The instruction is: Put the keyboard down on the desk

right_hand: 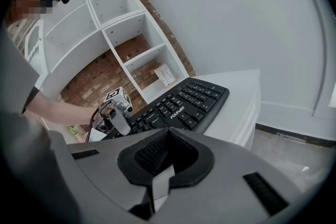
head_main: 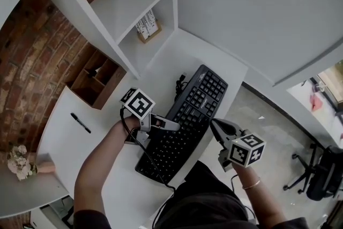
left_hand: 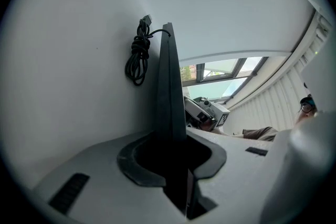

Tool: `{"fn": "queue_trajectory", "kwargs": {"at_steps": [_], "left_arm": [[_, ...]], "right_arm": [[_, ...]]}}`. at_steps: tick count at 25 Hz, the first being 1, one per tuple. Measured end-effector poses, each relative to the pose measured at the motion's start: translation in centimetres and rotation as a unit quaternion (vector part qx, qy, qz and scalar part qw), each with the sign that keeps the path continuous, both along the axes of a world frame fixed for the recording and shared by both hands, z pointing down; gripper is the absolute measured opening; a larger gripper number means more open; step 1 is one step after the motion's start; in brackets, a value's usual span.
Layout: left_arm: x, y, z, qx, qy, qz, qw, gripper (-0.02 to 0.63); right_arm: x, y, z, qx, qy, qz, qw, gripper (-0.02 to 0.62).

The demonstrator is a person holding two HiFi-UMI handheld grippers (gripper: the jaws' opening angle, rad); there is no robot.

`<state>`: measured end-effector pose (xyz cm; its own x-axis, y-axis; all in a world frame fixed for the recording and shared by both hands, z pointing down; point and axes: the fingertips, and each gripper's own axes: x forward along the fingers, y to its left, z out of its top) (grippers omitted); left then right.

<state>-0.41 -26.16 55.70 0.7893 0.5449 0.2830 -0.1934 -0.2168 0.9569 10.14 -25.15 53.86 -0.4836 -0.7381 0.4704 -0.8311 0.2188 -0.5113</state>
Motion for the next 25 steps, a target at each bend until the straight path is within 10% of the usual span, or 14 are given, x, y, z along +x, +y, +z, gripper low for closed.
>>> {"fn": "queue_trajectory", "kwargs": {"at_steps": [25], "left_arm": [[0.6,-1.5,1.7,0.085,-0.068,0.022,0.9938,0.147]], "right_arm": [[-2.5,-0.8,0.6,0.0,-0.003,-0.042,0.999,0.005]]}}
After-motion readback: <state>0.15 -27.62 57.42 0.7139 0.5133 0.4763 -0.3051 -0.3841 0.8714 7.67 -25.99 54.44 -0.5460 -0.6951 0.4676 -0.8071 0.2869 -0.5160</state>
